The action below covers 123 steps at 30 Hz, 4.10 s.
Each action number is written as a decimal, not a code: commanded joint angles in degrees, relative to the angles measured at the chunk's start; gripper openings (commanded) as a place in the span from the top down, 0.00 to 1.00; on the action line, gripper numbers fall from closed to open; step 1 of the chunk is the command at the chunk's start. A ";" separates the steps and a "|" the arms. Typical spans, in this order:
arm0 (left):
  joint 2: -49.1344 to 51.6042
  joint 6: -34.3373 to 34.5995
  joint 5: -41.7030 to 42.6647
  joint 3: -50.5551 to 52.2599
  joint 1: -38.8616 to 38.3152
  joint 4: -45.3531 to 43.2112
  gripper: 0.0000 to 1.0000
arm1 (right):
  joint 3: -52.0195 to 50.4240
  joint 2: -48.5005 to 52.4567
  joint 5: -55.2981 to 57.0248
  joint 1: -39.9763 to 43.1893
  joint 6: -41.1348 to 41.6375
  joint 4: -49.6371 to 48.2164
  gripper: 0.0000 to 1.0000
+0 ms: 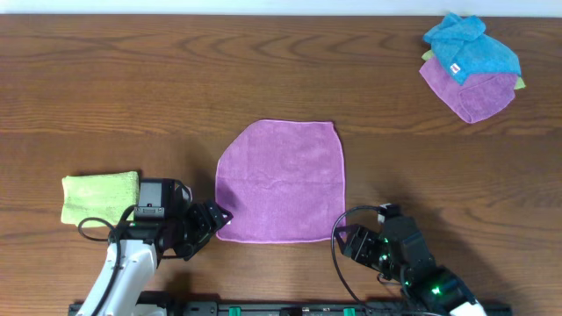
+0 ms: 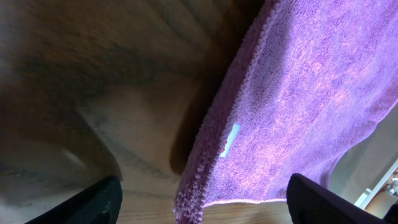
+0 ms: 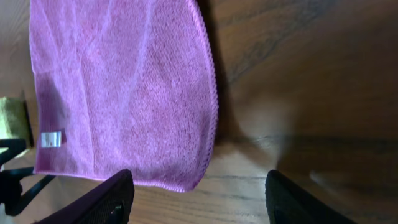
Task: Fold the cloth
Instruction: 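Grasp the pink cloth's two near corners with both grippers, then lift the near edge and fold it forward over the far half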
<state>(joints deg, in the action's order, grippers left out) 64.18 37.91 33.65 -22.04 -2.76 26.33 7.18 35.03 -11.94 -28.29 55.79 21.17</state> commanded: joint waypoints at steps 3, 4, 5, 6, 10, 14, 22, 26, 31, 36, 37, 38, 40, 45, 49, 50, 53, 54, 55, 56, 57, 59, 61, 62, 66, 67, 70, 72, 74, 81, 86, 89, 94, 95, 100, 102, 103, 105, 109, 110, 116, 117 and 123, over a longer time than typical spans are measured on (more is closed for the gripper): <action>1.11 2.56 -0.63 0.35 0.11 -1.31 0.14 | -0.92 0.13 2.34 0.33 1.70 -0.48 0.33; 1.25 2.84 -0.66 0.37 0.11 -1.55 0.14 | -0.94 0.46 2.60 0.33 1.97 -0.63 0.33; 1.40 2.97 -0.63 0.37 0.11 -1.77 0.15 | -0.98 0.98 2.78 0.33 2.38 -0.90 0.33; 1.51 3.17 -0.66 0.37 0.11 -1.79 0.15 | -1.07 1.60 2.89 0.33 2.49 -1.27 0.33; 1.84 3.48 -0.63 0.37 0.09 -1.75 0.16 | -1.88 5.14 2.73 0.33 2.99 -5.22 0.34; 2.03 4.63 -0.90 0.48 -0.74 -2.54 0.18 | -2.43 9.14 2.47 0.31 3.98 -9.97 0.34; 2.19 8.39 -3.08 0.63 -4.94 -5.05 0.23 | -2.43 17.29 0.24 0.24 4.00 -17.42 0.35; 2.19 9.77 -3.96 0.63 -6.36 -5.22 0.30 | -2.43 20.68 -0.52 0.26 4.00 -19.21 0.36; 2.19 10.38 -4.96 0.66 -7.19 -5.40 0.45 | -2.43 23.50 -1.20 0.24 3.98 -20.79 0.38; 2.19 10.58 -5.35 0.76 -7.26 -5.40 0.58 | -2.43 25.77 -1.22 0.24 3.96 -20.76 0.43; 2.19 10.58 -5.40 0.87 -7.41 -5.42 0.59 | -2.43 26.14 -1.36 0.24 3.96 -20.79 0.44; 2.19 10.60 -5.53 1.03 -7.52 -5.40 0.62 | -2.43 26.58 -1.53 0.24 3.96 -20.85 0.46; 2.19 10.62 -5.53 1.46 -7.56 -5.38 0.65 | -2.43 27.45 -1.53 0.24 3.93 -21.03 0.48; 2.19 11.50 -5.51 3.63 -7.56 -5.64 0.75 | -2.43 29.53 -1.51 0.26 3.91 -22.53 0.53; 2.19 11.47 -5.09 3.98 -7.56 -6.10 0.82 | -2.43 31.63 -1.70 0.24 3.93 -22.64 0.63; 2.19 11.47 -5.09 3.98 -7.56 -6.21 0.85 | -2.43 31.98 -1.86 0.24 3.93 -22.67 0.66; 2.19 11.45 -4.61 3.98 -7.56 -6.27 0.94 | -2.43 32.76 -2.03 0.24 3.87 -22.64 0.83; 2.19 11.45 -4.33 3.98 -7.56 -6.32 0.94 | -2.43 32.76 -2.03 0.24 3.65 -22.64 0.89; 2.19 11.45 -4.13 3.98 -7.56 -6.51 0.94 | -2.43 32.76 -2.03 0.26 3.23 -22.64 0.97; 2.19 11.45 -4.00 3.98 -7.56 -6.71 0.94 | -2.43 32.76 -2.03 0.26 3.06 -22.69 0.99; 2.19 11.45 -4.00 3.98 -7.56 -6.95 0.94 | -2.43 32.76 -2.03 0.26 3.02 -22.71 0.99; 2.19 11.45 -3.93 3.96 -7.56 -7.19 0.94 | -2.40 32.74 -2.05 0.26 2.38 -22.73 0.99; 2.19 11.41 -3.52 3.93 -7.56 -7.15 0.94 | -2.40 32.74 -2.27 0.26 2.23 -22.75 0.99; 2.19 11.39 -3.26 3.93 -7.56 -7.13 0.94 | -2.40 32.74 -2.32 0.26 2.21 -22.86 0.99; 2.08 10.86 -2.03 3.87 -7.56 -7.15 0.94 | -1.99 32.70 -4.22 0.26 0.90 -23.87 0.99; 2.05 10.45 -1.77 3.87 -7.56 -7.08 0.94 | -1.75 32.70 -4.72 0.26 0.83 -23.85 0.99; 2.03 9.44 -0.48 3.87 -7.56 -6.62 0.94 | -1.07 32.70 -6.27 0.26 0.74 -23.71 0.99; 2.01 9.42 -0.24 3.82 -7.56 -5.51 0.94 | -0.83 32.70 -7.34 0.26 0.76 -23.61 0.99; 2.01 8.87 0.57 3.72 -7.54 -4.52 0.94 | -0.74 32.70 -8.37 0.26 0.76 -23.54 0.99; 2.01 6.40 0.76 0.90 -7.54 1.40 0.94 | -0.66 29.77 -11.50 0.26 1.38 -21.44 0.99; 2.01 5.33 0.63 -2.34 -7.54 4.74 0.94 | 1.51 22.95 -10.32 0.28 1.36 -12.68 0.99; 2.01 4.24 0.13 -4.57 -7.54 6.73 0.94 | 4.85 18.49 -7.50 0.44 -0.39 -2.89 0.99; 2.01 3.82 -0.81 -6.67 -7.54 10.54 0.94 | 11.30 13.79 -4.37 0.63 -4.55 12.48 0.99; 2.01 3.82 -0.81 -6.67 -7.54 11.47 0.94 | 11.98 13.55 -4.37 0.63 -5.07 13.64 0.99; 2.01 3.82 -0.79 -6.67 -7.56 15.72 0.94 | 14.75 13.40 -4.35 0.63 -5.73 17.00 0.99; 2.01 3.85 -0.44 -6.67 -7.56 16.61 0.94 | 15.91 13.40 -4.37 0.63 -5.70 17.66 0.99; 1.97 3.85 0.02 -6.67 -7.56 16.83 0.94 | 16.59 13.40 -4.35 0.63 -5.70 18.21 0.99; 1.62 4.07 1.44 -6.67 -7.56 16.94 0.94 | 18.40 13.40 -4.33 0.63 -5.73 18.99 0.99; 0.04 5.46 1.79 -6.71 -7.56 16.74 0.94 | 20.87 13.40 -3.85 0.63 -5.70 19.02 0.99; -0.42 6.21 1.81 -6.75 -7.54 16.72 0.94 | 21.29 13.40 -3.63 0.63 -5.70 19.04 0.99; -2.10 10.14 1.79 -9.31 -7.56 16.85 0.94 | 22.21 13.40 -2.80 0.63 -4.70 18.97 0.99; -2.10 10.16 1.77 -10.47 -7.56 17.18 0.94 | 22.32 13.40 -2.71 0.63 -4.35 19.02 0.99; -2.05 10.58 -2.75 -17.64 -7.56 18.21 0.94 | 24.83 13.66 4.04 0.66 -3.98 19.08 0.99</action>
<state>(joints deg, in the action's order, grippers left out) 62.54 47.64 33.80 -36.40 -10.20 44.16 29.39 48.71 -12.56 -27.92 51.07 40.42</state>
